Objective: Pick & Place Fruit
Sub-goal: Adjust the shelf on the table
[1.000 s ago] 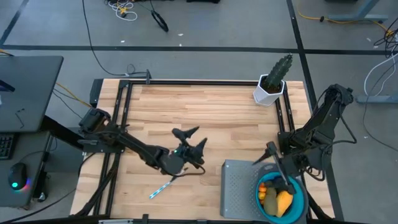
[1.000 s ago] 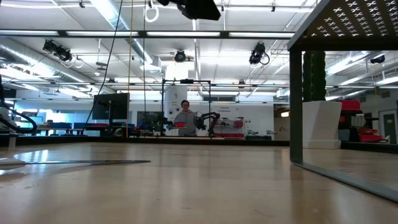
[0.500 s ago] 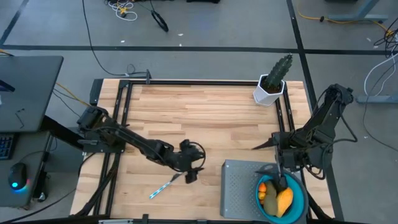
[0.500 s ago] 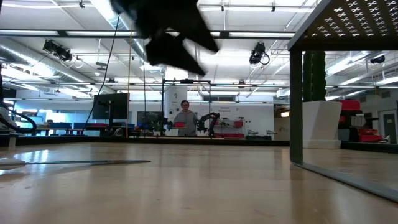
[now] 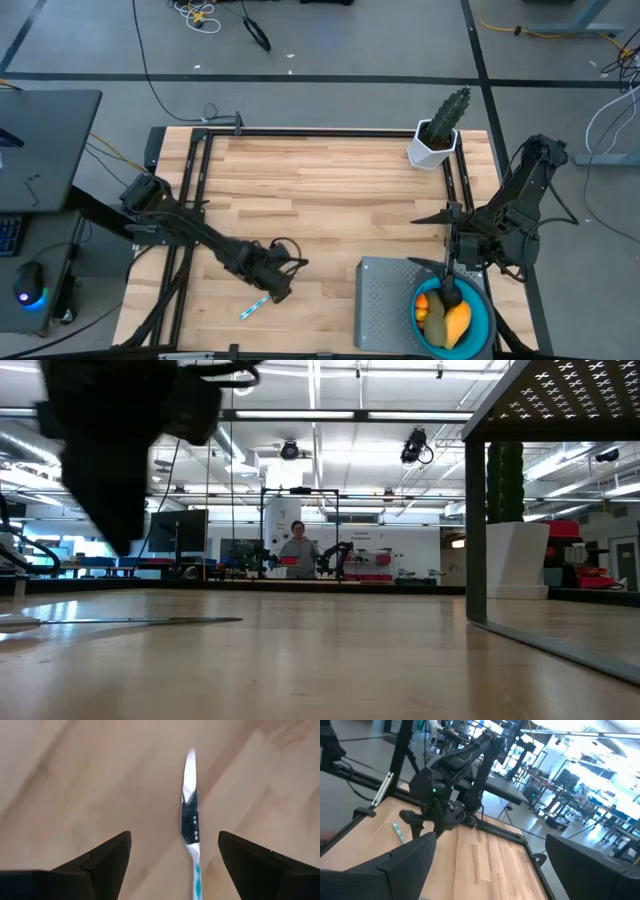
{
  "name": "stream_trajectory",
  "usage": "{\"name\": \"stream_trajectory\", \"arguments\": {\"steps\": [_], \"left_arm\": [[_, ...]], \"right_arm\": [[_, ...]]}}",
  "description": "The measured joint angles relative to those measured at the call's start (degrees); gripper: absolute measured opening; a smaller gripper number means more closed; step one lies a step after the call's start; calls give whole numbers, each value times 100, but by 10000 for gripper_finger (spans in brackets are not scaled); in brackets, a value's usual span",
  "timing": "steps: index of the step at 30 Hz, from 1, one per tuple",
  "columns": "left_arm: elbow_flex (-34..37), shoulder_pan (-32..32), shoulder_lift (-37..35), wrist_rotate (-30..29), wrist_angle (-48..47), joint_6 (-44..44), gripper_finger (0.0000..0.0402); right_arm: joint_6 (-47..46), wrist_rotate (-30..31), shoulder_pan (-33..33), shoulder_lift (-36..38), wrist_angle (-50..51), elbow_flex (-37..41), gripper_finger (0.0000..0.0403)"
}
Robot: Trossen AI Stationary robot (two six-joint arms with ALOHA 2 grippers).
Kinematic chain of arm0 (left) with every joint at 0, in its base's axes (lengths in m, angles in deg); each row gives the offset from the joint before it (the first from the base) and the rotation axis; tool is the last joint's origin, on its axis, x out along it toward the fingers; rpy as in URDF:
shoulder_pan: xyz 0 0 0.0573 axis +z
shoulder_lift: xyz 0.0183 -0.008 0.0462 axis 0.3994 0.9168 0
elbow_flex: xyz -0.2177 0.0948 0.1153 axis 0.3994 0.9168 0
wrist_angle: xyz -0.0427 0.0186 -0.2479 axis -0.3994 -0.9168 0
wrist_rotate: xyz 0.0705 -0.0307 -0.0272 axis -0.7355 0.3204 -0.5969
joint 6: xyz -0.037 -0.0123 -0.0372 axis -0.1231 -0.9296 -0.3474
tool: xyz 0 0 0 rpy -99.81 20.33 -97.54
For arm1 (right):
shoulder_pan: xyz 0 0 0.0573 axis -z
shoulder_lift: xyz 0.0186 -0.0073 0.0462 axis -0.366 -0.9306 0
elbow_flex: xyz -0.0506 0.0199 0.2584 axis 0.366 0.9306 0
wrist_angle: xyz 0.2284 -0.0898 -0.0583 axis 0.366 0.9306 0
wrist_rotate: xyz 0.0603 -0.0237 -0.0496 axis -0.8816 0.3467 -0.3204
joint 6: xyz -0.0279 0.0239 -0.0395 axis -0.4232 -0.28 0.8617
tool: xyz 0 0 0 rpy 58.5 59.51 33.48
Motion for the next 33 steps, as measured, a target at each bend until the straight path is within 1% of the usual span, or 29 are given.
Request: {"name": "stream_trajectory", "arguments": {"steps": [5, 7, 9, 11, 15, 17, 18, 19, 20, 23, 25, 29, 30, 33], "left_arm": [[0, -380, 3, 14, -248, -722, 306], [0, -452, 4, -7, -276, -813, 306], [0, -457, 4, -239, -216, -786, 306], [0, -395, 4, -814, -126, -557, 306], [0, -88, 4, -2489, 196, 71, 306], [0, 139, 6, -3138, 674, 660, 306], [0, 272, 8, -3300, 1031, 1061, 306], [0, 410, 34, -3365, 1496, 1556, 306], [0, 534, 80, -3297, 2020, 2094, 306], [0, 878, 284, -2829, 3533, 3602, 306], [-3, 1049, 424, -2796, 4225, 4204, 306], [3, 1365, 542, -3058, 4383, 4810, 306], [4, 1444, 561, -3056, 4423, 4970, 306], [4, 1654, 728, -2875, 5004, 5635, 306]], "right_arm": [[-51, -4, -105, 0, 193, 0, 387], [-69, -5, -111, 0, 290, 0, 387], [-191, -5, -109, 2, 412, 0, 387], [-282, 0, -80, 2, 526, 0, 387], [-302, 3, -15, 2, 575, 0, 387], [-299, -7, -16, 2, 560, 0, 387], [-299, -7, -17, 2, 559, 0, 387], [-301, -6, -18, 2, 560, 0, 387], [-303, -8, -18, 2, 559, 0, 387], [-357, -6, -17, 2, 572, 0, 387], [-422, -7, -17, 2, 596, 0, 387], [-583, -114, -17, 2, 669, 0, 387], [-610, -166, -17, 2, 697, 0, 387], [-745, -314, -17, 2, 770, 0, 387]]}}
